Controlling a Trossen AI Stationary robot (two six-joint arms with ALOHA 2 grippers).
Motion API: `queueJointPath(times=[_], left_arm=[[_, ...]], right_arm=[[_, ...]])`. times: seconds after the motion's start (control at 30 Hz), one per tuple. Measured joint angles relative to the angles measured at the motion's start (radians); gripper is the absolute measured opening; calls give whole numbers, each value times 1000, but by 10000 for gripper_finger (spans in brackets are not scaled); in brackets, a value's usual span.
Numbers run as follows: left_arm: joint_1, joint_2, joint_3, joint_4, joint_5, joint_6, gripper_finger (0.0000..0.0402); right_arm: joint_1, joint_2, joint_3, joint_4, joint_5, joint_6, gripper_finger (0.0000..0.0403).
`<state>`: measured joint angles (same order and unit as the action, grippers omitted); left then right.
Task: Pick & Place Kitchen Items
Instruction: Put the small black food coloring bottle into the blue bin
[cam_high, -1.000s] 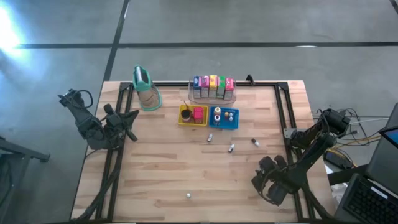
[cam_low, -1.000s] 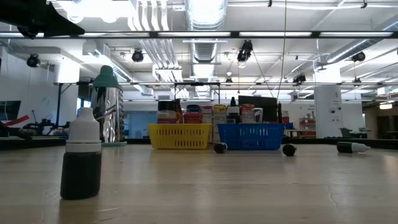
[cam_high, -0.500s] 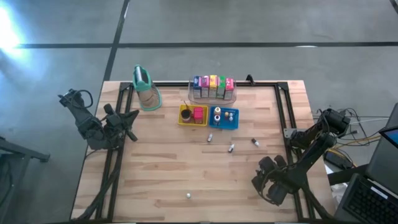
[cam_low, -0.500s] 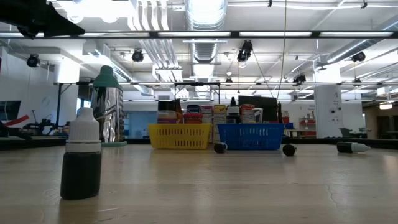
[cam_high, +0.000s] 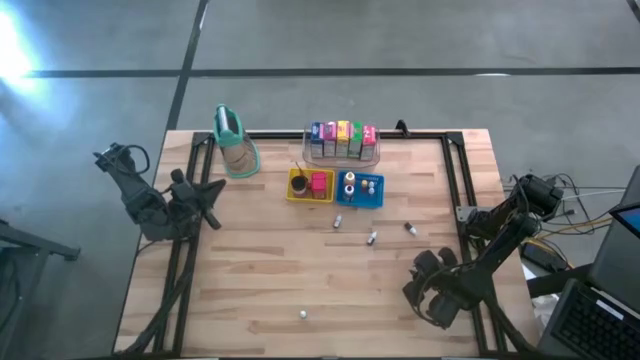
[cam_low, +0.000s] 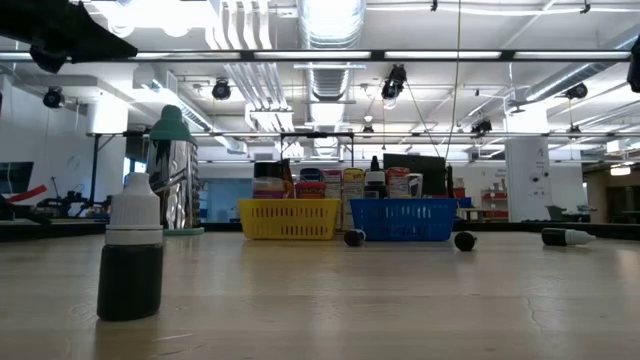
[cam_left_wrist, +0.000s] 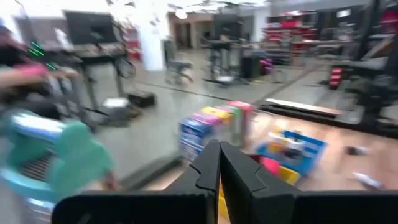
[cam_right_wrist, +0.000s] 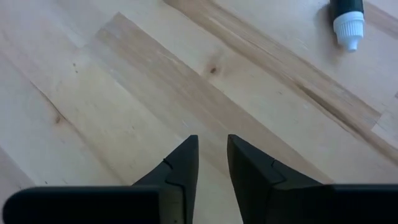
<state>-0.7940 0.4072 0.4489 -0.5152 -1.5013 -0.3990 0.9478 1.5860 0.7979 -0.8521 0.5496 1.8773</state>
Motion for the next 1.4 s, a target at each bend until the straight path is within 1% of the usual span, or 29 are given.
queueJointPath(times=[0.07, 0.13, 0.2, 0.27, 0.37, 0.4, 0.47, 0.53, 0.63, 0.7, 0.83, 0.93, 1.1, 1.23, 1.4], left_arm=[[0, 0, -8, -1, 38, -43, 14], [0, 4, -9, 10, 71, -48, 15], [1, 16, -10, 11, 149, -42, 22], [1, 38, -12, 24, 215, -47, 41], [1, 84, -11, 61, 254, -40, 86], [2, 97, -10, 68, 292, -40, 101], [2, 123, -7, 94, 400, -30, 125], [2, 150, -7, 149, 543, -18, 140], [2, 210, -25, 287, 769, 45, 148], [1, 265, -39, 388, 845, 98, 148], [1, 398, -53, 503, 882, 165, 147], [2, 511, -66, 539, 908, 169, 147], [2, 713, -65, 657, 942, 162, 145], [1, 871, -61, 841, 989, 162, 145], [0, 1061, -62, 1042, 1021, 156, 145]], right_arm=[[-2, 0, 0, 3, 4, -8, 74], [-3, 0, 0, 3, 4, -25, 70], [-5, 0, 0, 3, 5, -40, 67], [-10, 0, 0, 3, 10, -53, 65], [-21, 0, 0, 2, 27, -57, 63], [-24, 0, 0, 2, 30, -61, 63], [-27, 0, 0, 3, 30, -75, 65], [-26, 0, 0, 2, 30, -75, 71], [-26, 0, 0, 2, 30, -78, 81], [-27, 0, 0, 1, 30, -84, 88], [-30, 0, 0, 3, 30, -81, 101], [-30, 0, 0, 4, 30, -81, 108], [-32, 0, 0, 7, 30, -87, 118], [-33, 0, 0, 7, 30, -82, 124], [-32, -1, 0, 11, 29, -82, 132]])
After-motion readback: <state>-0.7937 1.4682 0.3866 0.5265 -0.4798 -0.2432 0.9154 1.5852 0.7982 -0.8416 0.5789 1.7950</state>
